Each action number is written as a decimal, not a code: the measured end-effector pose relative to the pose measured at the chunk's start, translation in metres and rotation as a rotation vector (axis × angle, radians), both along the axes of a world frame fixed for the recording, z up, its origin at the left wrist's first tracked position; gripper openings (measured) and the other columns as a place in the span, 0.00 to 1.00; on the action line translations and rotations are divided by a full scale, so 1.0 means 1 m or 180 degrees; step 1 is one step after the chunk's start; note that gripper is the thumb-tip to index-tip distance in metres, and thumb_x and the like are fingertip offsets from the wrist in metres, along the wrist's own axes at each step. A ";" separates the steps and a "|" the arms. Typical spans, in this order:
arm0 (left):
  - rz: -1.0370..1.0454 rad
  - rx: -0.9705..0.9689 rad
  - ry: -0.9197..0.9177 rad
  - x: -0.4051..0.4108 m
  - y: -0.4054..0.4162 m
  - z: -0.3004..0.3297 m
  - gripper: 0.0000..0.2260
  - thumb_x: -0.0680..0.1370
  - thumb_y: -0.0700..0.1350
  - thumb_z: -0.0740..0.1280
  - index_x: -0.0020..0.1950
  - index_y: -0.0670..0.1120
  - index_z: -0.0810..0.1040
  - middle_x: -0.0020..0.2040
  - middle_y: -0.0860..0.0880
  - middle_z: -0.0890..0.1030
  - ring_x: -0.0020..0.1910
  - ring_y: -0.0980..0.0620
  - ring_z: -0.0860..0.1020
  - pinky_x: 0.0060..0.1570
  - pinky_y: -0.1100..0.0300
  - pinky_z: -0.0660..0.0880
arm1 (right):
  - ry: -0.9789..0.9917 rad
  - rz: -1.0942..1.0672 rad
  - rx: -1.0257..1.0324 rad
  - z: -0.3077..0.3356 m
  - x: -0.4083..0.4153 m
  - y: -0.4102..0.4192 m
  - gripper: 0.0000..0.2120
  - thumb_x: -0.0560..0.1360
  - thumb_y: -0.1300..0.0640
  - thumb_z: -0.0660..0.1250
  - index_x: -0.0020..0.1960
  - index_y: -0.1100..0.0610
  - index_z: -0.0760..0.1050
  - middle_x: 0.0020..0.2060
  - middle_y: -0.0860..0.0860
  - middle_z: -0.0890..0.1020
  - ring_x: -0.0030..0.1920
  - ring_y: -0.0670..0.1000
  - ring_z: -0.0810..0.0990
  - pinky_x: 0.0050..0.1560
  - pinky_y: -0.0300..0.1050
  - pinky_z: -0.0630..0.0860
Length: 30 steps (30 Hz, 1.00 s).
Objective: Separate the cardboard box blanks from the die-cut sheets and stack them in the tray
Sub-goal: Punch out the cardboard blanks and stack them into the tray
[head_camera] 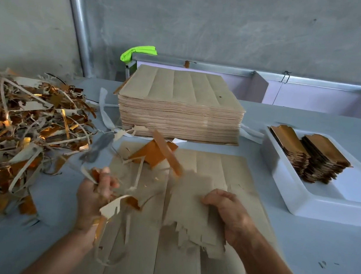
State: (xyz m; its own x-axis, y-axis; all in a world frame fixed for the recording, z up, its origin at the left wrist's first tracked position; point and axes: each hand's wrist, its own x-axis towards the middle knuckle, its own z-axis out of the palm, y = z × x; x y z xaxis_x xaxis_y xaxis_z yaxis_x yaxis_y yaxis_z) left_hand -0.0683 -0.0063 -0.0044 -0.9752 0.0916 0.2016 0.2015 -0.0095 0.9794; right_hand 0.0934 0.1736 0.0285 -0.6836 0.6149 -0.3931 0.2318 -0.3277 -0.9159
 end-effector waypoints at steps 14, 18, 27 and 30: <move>-0.1909 -0.1019 -0.0718 0.049 0.038 -0.005 0.08 0.73 0.45 0.72 0.50 0.52 0.78 0.45 0.54 0.84 0.45 0.57 0.82 0.49 0.58 0.77 | 0.0547 -0.0071 0.0238 -0.017 -0.006 -0.014 0.14 0.69 0.68 0.72 0.30 0.59 0.71 0.34 0.55 0.83 0.36 0.54 0.83 0.31 0.45 0.78; -0.1634 -0.0880 -0.0949 0.053 0.034 -0.002 0.07 0.79 0.46 0.63 0.50 0.46 0.80 0.31 0.51 0.80 0.32 0.53 0.78 0.36 0.59 0.76 | 0.0217 -0.0370 0.0335 -0.021 0.003 -0.008 0.12 0.69 0.67 0.73 0.33 0.59 0.71 0.37 0.57 0.83 0.38 0.56 0.83 0.31 0.46 0.79; -0.0461 -0.0533 0.0041 0.000 -0.001 0.036 0.10 0.80 0.43 0.61 0.44 0.50 0.80 0.37 0.50 0.76 0.36 0.54 0.73 0.37 0.63 0.69 | -0.0288 -0.0490 0.0880 -0.022 0.029 0.017 0.06 0.70 0.64 0.71 0.43 0.58 0.75 0.44 0.58 0.81 0.44 0.59 0.80 0.36 0.48 0.78; -0.0637 -0.1523 0.1659 -0.009 -0.013 0.053 0.04 0.76 0.37 0.67 0.47 0.44 0.81 0.39 0.49 0.78 0.40 0.51 0.76 0.38 0.62 0.70 | -0.0319 -0.0594 0.0899 -0.022 0.033 0.019 0.09 0.71 0.64 0.71 0.48 0.56 0.74 0.47 0.56 0.79 0.44 0.57 0.79 0.33 0.45 0.76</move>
